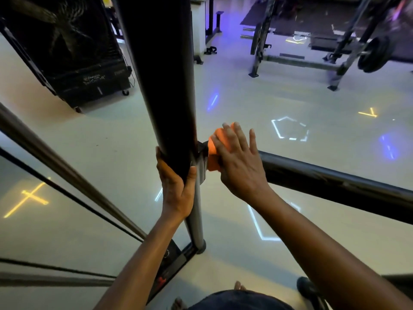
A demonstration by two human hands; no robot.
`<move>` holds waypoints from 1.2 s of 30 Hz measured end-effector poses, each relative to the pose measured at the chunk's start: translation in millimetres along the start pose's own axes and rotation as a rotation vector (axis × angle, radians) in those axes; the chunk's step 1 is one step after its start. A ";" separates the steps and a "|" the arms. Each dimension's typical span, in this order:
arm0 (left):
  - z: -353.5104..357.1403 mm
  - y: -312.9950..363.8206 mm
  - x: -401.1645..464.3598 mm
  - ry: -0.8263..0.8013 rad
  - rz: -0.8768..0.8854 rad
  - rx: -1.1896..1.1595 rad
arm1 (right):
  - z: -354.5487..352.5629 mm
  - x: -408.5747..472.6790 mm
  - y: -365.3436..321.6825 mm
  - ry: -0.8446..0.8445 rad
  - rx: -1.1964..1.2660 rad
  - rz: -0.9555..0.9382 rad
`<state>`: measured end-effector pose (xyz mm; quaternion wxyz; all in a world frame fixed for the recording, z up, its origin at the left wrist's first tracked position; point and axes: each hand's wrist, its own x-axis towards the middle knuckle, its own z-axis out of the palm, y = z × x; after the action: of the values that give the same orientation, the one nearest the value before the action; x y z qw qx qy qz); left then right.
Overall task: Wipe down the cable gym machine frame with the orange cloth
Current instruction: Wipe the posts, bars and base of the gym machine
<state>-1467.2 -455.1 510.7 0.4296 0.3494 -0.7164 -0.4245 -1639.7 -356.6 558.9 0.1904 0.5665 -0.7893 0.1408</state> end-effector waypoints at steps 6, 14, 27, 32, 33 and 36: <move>2.2 7.8 -3.2 0.010 0.009 -0.036 | 37.5 -5.0 -4.1 -0.071 -0.050 -0.005; 2.0 16.6 -5.5 0.009 0.002 -0.013 | 16.4 18.0 15.2 0.055 0.413 0.167; -19.5 15.2 -0.2 -0.108 0.022 -0.127 | 36.9 9.9 -3.7 0.093 0.414 -0.004; -21.5 22.0 -0.6 -0.125 -0.047 -0.203 | -3.2 10.2 -29.0 0.107 0.990 0.206; -23.0 22.9 0.3 -0.120 -0.048 -0.236 | -3.2 6.8 -39.5 0.099 0.959 0.172; -28.3 21.3 5.6 -0.151 -0.056 -0.280 | 13.0 -3.6 -69.3 0.020 0.798 0.100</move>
<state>-1446.4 -460.2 539.5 0.4068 0.2729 -0.6705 -0.5572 -1574.7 -381.3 546.2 -0.0442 0.5556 -0.6972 0.4509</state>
